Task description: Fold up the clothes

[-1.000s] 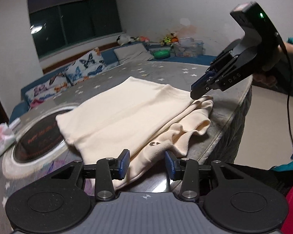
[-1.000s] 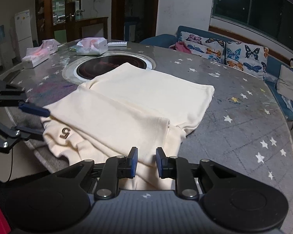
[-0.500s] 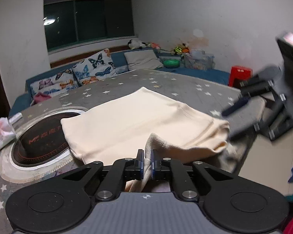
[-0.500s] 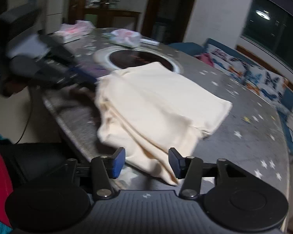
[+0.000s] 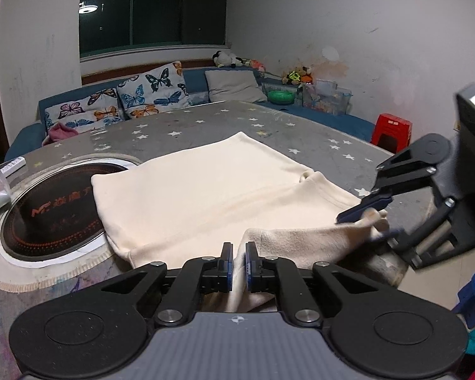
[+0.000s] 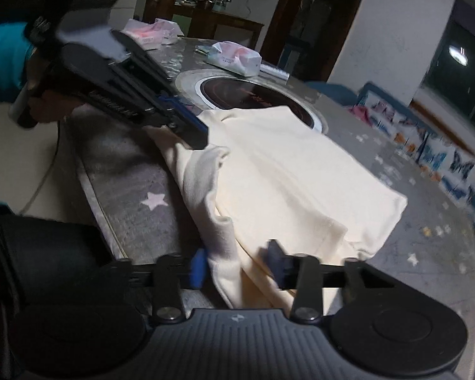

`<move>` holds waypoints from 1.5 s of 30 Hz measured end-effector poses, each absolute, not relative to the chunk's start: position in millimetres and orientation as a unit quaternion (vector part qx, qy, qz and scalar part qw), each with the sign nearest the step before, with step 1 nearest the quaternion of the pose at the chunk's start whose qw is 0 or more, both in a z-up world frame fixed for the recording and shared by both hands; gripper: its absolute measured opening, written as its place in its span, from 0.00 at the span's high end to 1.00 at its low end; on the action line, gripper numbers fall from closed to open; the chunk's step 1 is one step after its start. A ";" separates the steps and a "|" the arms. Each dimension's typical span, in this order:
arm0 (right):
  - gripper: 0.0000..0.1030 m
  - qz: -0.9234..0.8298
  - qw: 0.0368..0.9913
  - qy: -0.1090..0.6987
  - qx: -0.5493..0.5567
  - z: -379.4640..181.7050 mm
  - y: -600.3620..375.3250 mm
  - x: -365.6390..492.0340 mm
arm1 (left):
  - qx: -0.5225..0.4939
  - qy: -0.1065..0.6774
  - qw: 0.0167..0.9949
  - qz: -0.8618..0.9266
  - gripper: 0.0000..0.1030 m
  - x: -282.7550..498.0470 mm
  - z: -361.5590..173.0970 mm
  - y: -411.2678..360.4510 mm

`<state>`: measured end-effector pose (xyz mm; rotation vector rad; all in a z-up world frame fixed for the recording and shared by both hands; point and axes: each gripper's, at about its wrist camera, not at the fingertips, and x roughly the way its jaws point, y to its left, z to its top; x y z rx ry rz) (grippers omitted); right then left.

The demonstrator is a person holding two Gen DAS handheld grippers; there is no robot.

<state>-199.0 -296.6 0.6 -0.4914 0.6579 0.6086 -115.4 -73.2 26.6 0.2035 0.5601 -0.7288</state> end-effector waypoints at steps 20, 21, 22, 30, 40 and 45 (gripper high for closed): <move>0.90 0.283 0.886 0.344 -0.127 20.3 -313.2 -170.1 | 0.221 0.238 0.878 -0.351 0.87 -152.1 10.3 -60.9; 0.90 0.282 0.887 0.343 -0.126 20.0 -313.3 -171.3 | 0.215 0.240 0.879 -0.351 0.91 -150.6 10.5 -58.9; 0.91 0.283 0.888 0.340 -0.126 21.4 -313.3 -173.6 | 0.209 0.239 0.881 -0.351 0.93 -151.0 12.4 -57.2; 0.92 0.293 0.894 0.314 -0.129 39.7 -315.0 -199.5 | 0.173 0.228 0.890 -0.355 0.95 -169.9 37.6 -48.3; 0.92 0.320 0.888 0.300 -0.138 87.6 -319.5 -253.5 | 0.146 0.220 0.884 -0.386 0.95 -209.6 80.0 -36.5; 0.92 0.310 0.891 0.296 -0.149 96.7 -317.1 -224.6 | 0.130 0.213 0.897 -0.366 0.95 -178.3 84.8 -39.4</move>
